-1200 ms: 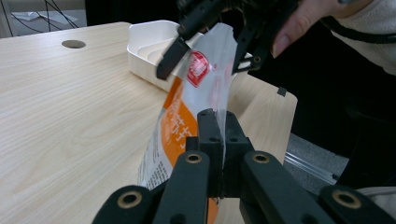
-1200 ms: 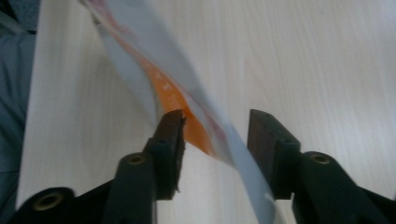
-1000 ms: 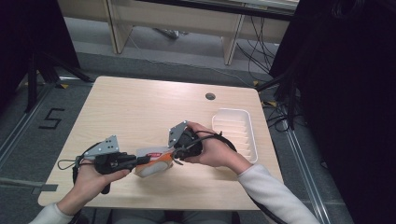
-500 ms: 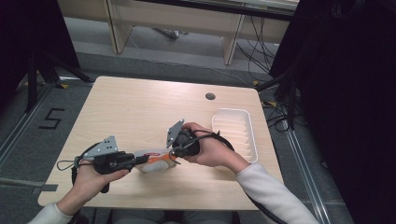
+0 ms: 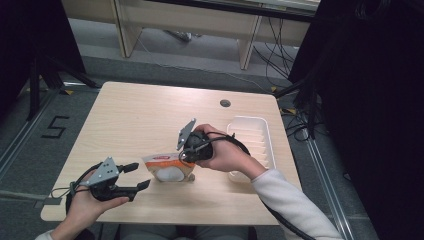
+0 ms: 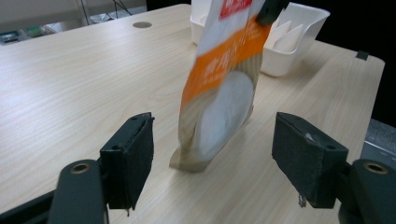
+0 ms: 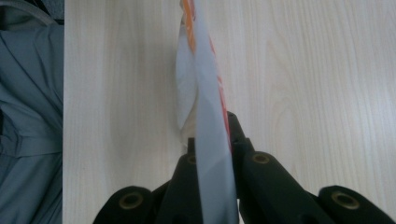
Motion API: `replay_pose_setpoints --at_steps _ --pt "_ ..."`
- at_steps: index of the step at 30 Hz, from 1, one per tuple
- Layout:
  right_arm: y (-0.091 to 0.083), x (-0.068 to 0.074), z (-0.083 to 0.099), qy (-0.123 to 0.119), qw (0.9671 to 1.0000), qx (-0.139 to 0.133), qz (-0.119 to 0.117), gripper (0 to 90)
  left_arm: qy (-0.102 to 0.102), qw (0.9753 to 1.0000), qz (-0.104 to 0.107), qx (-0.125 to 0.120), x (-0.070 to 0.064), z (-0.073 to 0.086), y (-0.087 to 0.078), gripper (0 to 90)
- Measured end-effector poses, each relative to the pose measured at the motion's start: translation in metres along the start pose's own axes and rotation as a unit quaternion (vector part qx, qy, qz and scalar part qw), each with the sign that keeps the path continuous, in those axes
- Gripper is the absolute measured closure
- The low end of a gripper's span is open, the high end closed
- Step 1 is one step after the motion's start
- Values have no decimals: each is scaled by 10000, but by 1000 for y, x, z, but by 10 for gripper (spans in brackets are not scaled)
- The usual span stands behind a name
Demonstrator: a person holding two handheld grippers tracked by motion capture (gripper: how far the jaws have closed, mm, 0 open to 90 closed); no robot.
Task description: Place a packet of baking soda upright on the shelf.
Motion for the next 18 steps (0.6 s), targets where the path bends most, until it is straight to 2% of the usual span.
replay_pose_setpoints --at_steps 2,5,7,8,9,10,14,18 --pt "-2 -1 -2 68 10000 4 -6 900 -10 10000 15 36 1 2 1 291" --pt "-6 -3 -4 74 10000 -19 -20 900 -55 9999 -69 109 4 5 2 294" --pt "-10 -2 -3 271 9995 130 -18 900 -127 9999 -61 72 4 5 3 296" --pt "-10 -5 -3 144 9999 91 -11 900 -133 9999 -57 65 4 5 3 300" --pt "-12 -5 -3 154 9999 78 -14 900 -122 9999 -74 94 5 6 3 302" --pt "-14 -4 -2 273 9995 156 0 900 -168 9998 -55 93 5 6 4 304" --pt "-20 -9 -1 134 9997 173 52 900 -193 9998 -22 110 5 8 7 308" --pt "-25 -13 3 163 9996 221 65 900 -192 9997 -67 105 6 8 7 308"
Point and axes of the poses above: each handheld gripper's, and its own axes: y roughly forward along the jaws, z roughly out of its underside, x roughly to its left, the point moved 8 cm from there along y, roughly forward along the jaws, and after that the axes turned 14 degrees about -y, right-handed, at the moved point
